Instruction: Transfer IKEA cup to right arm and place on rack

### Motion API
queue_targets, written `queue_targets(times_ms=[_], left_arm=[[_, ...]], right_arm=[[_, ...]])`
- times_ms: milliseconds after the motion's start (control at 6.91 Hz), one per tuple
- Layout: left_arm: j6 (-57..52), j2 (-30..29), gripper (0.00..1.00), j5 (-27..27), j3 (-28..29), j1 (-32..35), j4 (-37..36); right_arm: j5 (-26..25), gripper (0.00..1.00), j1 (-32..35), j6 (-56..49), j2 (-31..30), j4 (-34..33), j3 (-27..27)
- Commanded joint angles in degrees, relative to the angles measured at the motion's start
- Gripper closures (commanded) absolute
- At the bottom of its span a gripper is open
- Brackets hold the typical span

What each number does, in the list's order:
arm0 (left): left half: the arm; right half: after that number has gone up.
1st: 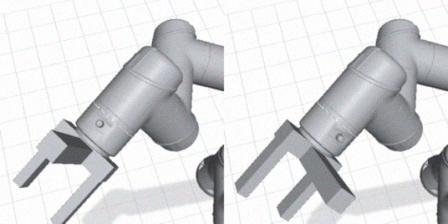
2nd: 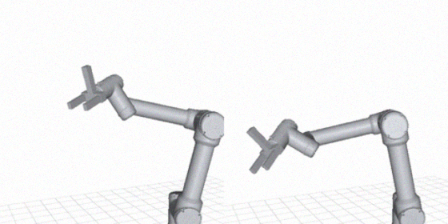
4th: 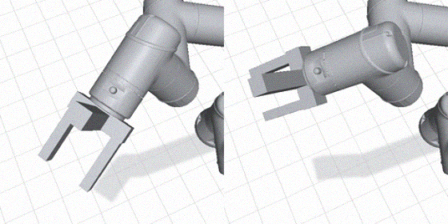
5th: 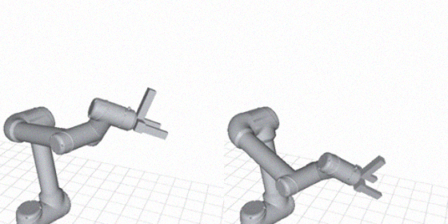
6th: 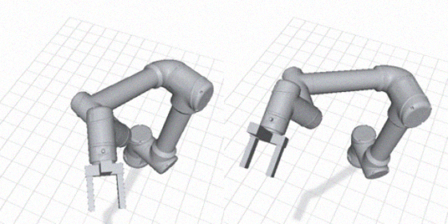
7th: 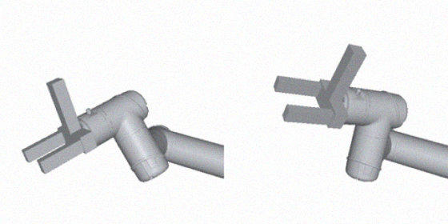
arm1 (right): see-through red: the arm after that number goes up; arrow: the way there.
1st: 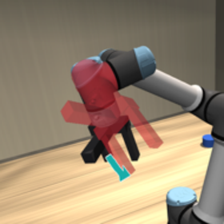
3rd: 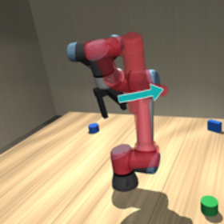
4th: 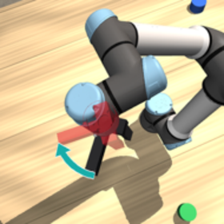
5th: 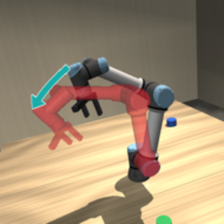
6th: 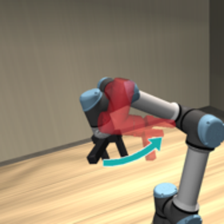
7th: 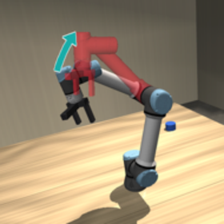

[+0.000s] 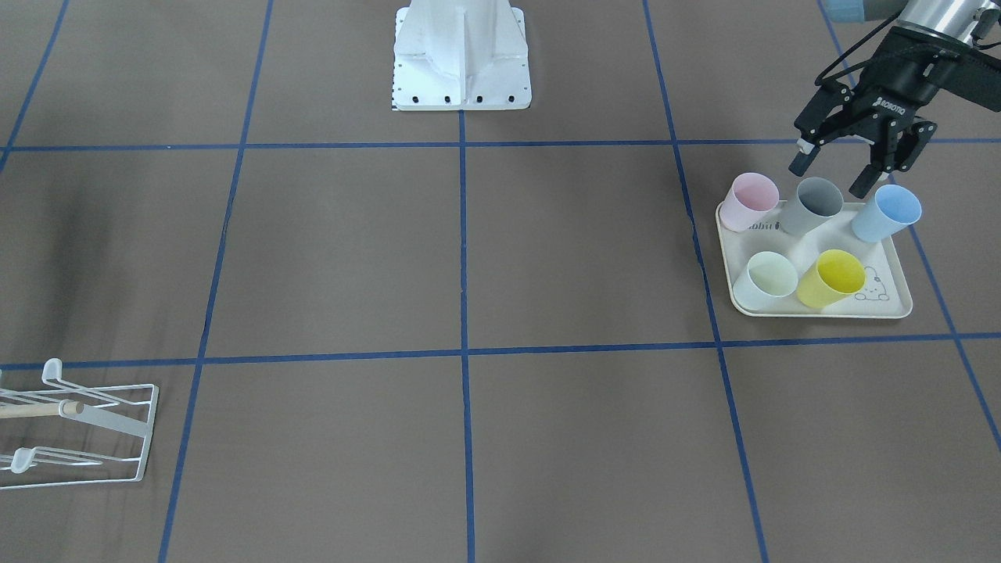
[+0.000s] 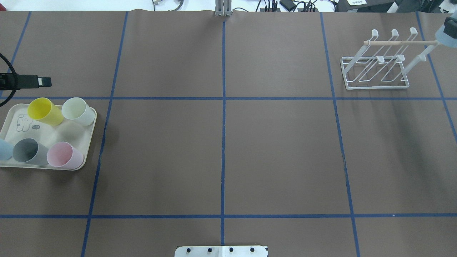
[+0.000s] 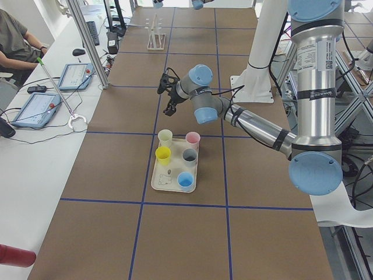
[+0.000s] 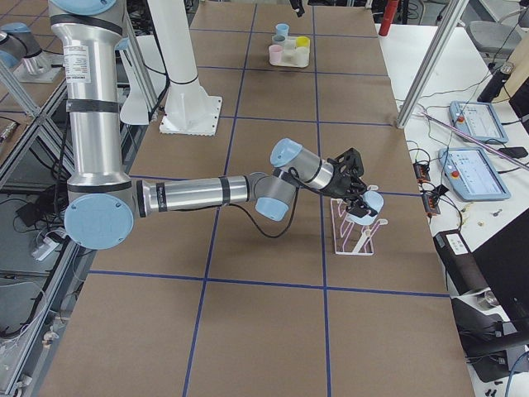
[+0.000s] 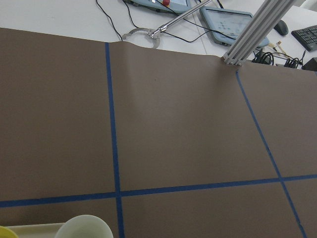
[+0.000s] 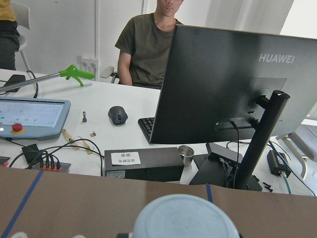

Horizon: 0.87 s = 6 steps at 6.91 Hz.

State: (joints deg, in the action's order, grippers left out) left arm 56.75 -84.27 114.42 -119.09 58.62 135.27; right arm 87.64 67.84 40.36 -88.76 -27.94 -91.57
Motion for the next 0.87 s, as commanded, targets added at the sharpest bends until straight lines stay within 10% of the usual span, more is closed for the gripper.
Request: queue_targets(times_ms=[0, 724], left_arm=[[-0.4, 0.2, 0.00, 0.0, 0.1, 0.2, 0.0], [-0.3, 0.3, 0.00, 0.0, 0.1, 0.2, -0.1]], right_arm=[[-2.1, 1.00, -3.2, 0.2, -0.4, 7.3, 3.0], [-1.6, 1.00, -5.2, 0.1, -4.0, 11.4, 2.6]])
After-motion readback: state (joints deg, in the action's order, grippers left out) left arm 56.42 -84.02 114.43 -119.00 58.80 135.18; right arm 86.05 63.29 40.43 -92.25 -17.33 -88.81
